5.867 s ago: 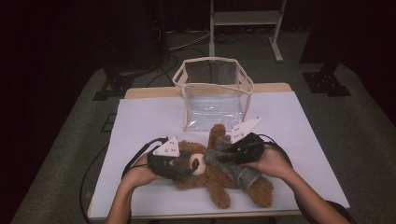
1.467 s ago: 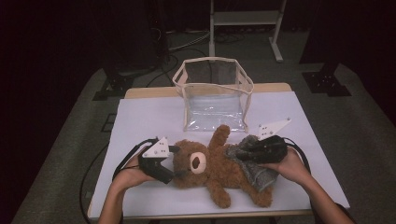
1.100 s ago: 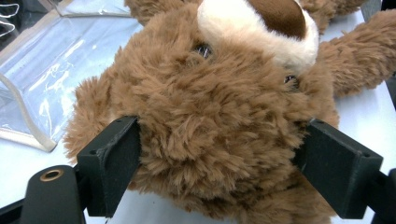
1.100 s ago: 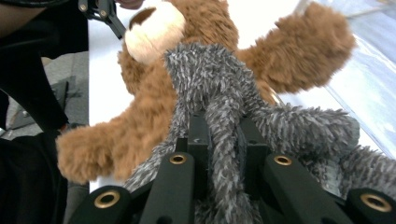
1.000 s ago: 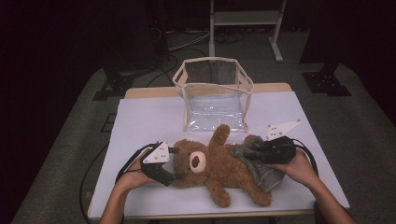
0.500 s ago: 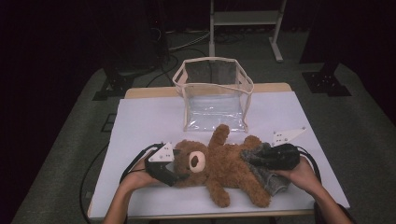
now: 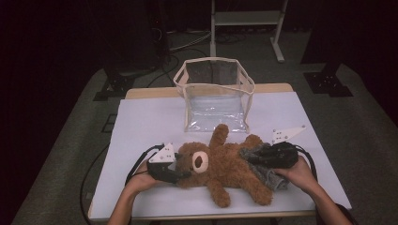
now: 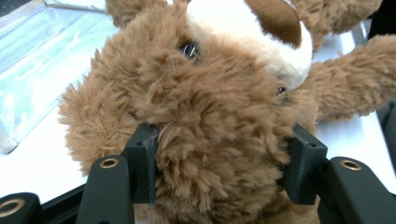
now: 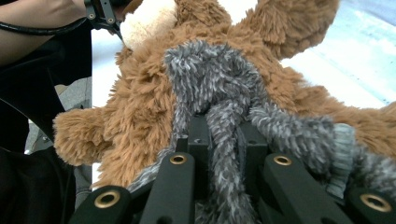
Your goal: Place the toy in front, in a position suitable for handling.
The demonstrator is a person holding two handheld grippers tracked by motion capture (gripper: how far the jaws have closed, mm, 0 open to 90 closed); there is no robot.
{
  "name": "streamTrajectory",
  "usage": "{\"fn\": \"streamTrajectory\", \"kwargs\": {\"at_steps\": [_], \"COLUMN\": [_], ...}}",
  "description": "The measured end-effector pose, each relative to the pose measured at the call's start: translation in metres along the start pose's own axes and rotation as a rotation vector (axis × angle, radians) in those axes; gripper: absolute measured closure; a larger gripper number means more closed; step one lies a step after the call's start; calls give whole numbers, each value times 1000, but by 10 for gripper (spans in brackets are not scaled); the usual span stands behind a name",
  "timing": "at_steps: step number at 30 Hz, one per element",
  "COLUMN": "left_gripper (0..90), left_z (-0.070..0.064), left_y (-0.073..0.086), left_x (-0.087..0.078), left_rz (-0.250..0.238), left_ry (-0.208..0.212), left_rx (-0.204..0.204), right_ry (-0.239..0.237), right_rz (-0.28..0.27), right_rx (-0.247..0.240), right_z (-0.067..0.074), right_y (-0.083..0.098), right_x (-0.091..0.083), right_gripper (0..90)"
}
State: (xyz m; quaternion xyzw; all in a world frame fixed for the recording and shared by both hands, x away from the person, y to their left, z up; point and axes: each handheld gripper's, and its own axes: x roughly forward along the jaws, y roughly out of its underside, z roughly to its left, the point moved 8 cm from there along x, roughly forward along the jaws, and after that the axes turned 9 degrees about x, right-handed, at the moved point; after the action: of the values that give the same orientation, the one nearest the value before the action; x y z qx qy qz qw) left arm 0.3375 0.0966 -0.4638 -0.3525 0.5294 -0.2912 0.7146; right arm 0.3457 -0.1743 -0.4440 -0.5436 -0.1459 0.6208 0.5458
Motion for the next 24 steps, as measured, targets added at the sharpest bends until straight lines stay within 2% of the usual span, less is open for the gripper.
{"fn": "streamTrajectory", "kwargs": {"at_steps": [9,14,18,20,23,24], "left_gripper": [423,422,418,415,406,405], "left_z": [-8,-12,-15,-16,-16,-17], "left_y": [-15,-26,-37,-41,-42,-42], "left_x": [8,15,22,25,27,27], "left_rz": [-24,-29,-36,-29,-6,-6], "left_ry": [24,25,28,25,12,12], "left_rx": [3,8,24,36,54,56], "right_ry": [9,40,51,42,22,14], "right_rz": [-15,-13,-25,-7,49,60], "right_rx": [10,0,-59,-106,-176,-185], "right_z": [-5,-7,7,19,39,43], "right_y": [-6,-10,-28,-38,-48,-50], "right_x": [-12,-22,-26,-17,7,13], "right_gripper": [785,785,785,785,784,784]}}
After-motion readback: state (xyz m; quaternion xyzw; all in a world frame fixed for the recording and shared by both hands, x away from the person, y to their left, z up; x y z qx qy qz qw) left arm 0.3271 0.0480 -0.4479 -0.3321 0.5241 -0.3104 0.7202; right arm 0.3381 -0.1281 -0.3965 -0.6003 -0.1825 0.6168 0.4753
